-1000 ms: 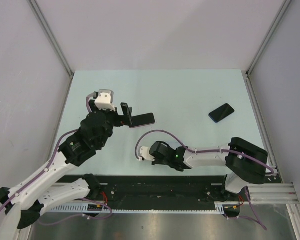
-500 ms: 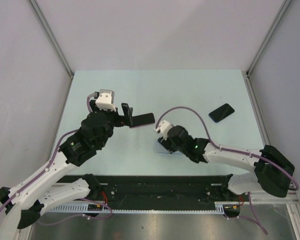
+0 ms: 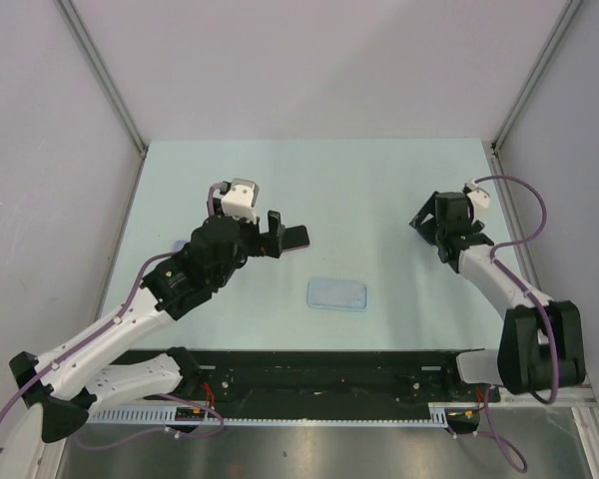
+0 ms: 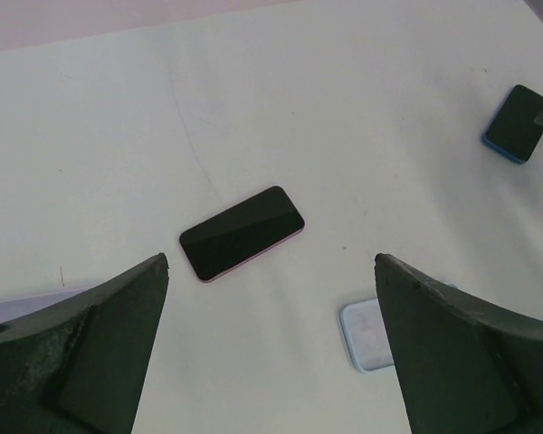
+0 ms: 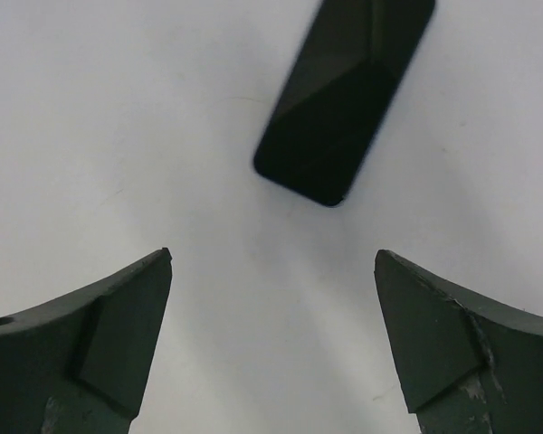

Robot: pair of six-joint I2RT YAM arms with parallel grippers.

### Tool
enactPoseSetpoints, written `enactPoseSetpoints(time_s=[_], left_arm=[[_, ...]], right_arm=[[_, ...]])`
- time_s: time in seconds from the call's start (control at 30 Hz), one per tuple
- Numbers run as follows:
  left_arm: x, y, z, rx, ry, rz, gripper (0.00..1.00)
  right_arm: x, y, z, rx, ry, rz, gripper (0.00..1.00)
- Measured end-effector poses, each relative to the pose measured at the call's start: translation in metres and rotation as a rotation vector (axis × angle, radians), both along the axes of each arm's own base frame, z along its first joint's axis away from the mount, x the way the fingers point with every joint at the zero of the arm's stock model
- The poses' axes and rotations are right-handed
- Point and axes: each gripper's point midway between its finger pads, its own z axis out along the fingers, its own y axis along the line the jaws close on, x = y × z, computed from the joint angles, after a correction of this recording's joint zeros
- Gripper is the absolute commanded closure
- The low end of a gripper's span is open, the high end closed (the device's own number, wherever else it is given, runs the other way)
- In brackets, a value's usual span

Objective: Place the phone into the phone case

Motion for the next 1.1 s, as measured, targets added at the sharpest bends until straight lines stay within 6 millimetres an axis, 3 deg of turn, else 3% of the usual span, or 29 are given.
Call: enactPoseSetpoints(time_s=[0.13, 0.27, 0.77, 1.1], left_arm=[[-0.001, -0.002, -0.004, 0.009, 0.014, -0.012, 0.00], [-0.001, -0.002, -0.004, 0.009, 0.014, -0.013, 0.00], [0.000, -0.003, -0.008, 0.020, 0.024, -0.012, 0.00], [0.000, -0.003, -0.007, 0.017, 0.022, -0.014, 0.00]], right_arm=[[0.009, -0.025, -0.034, 0.027, 0.121, -0.133, 0.00], [0.021, -0.042, -0.056, 0.041, 0.209, -0.226, 0.00], [0.054, -0.058, -0.063, 0.094, 0.207, -0.425, 0.00], [0.070, -0.061, -0.079, 0.088, 0.245, -0.481, 0.01]])
